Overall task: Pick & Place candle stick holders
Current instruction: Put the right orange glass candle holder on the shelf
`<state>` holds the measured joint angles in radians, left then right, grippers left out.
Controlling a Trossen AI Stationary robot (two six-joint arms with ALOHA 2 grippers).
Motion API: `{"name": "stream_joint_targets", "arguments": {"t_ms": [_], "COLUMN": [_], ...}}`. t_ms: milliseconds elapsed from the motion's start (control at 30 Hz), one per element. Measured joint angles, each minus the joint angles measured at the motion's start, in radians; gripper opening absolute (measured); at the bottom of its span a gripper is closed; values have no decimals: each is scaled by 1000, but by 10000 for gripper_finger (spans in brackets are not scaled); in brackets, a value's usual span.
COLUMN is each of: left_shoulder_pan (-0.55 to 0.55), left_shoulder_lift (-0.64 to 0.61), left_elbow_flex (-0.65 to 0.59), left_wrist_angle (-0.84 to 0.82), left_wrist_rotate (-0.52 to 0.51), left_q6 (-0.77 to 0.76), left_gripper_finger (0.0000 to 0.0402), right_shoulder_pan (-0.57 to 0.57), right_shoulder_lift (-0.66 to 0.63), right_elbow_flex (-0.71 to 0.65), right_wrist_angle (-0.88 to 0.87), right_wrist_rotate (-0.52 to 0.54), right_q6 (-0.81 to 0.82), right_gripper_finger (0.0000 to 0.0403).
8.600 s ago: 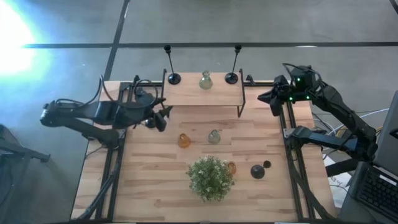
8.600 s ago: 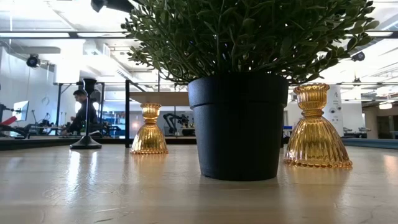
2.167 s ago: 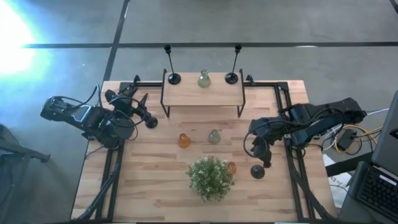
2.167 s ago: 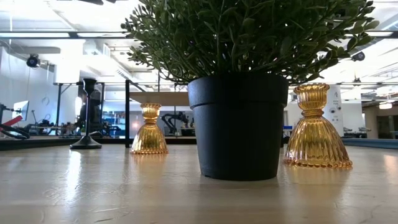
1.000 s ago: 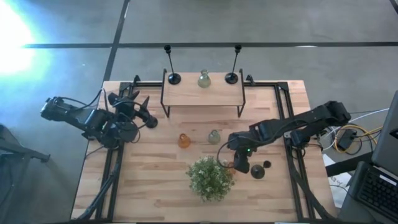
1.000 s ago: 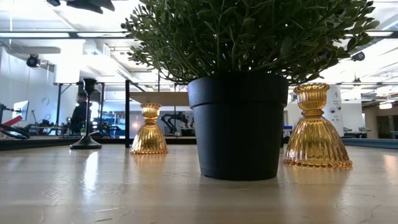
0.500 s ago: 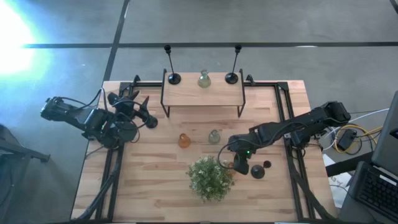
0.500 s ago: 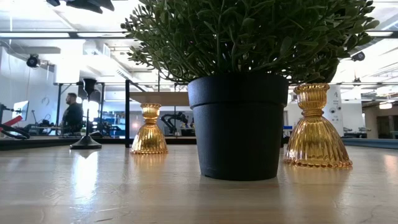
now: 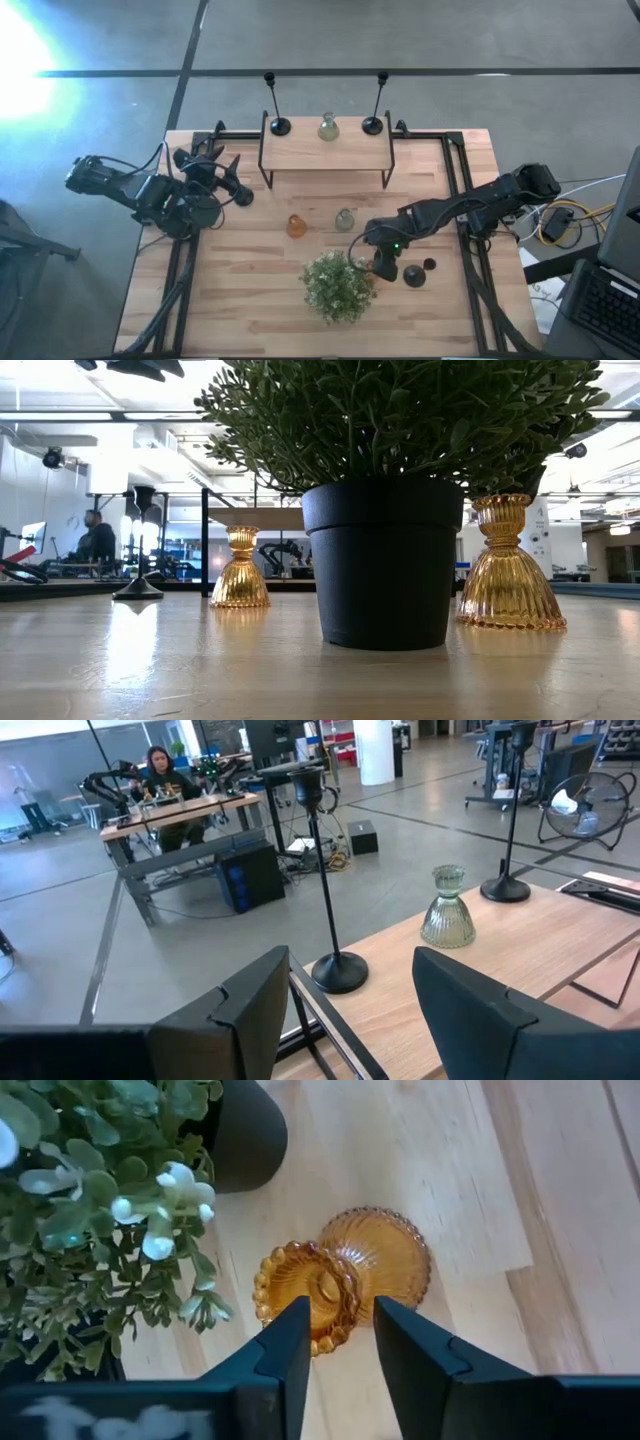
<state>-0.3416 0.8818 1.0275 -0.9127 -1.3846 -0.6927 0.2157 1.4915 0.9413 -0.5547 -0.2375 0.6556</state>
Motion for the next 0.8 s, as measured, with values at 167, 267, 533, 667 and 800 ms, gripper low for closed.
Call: {"name": "stream_joint_targets", "arguments": {"t_ms": [167, 267, 533, 667, 800], "left_shoulder_pan": [0, 0, 0, 0, 0], "left_shoulder_lift": [0, 0, 0, 1, 2], "left_elbow_flex": [0, 0, 0, 0, 0], "left_wrist_angle": [0, 0, 0, 0, 0], "left_wrist_rotate": [1, 4, 6, 5, 5], "left_q6": [-9, -10, -10, -11, -13], "left_gripper_finger": [218, 218, 218, 218, 218], "right_shoulder_pan": [0, 0, -1, -1, -15], "right_shoulder_lift": [15, 32, 36, 21, 3], "right_elbow_flex": [-2, -2, 0, 1, 29], "right_wrist_angle": [23, 29, 34, 5, -90], "right_wrist_rotate": [0, 0, -1, 4, 7], "right_q6": [-1, -6, -12, -13, -27], "right_gripper_finger": [78, 67, 19, 17, 15]}}
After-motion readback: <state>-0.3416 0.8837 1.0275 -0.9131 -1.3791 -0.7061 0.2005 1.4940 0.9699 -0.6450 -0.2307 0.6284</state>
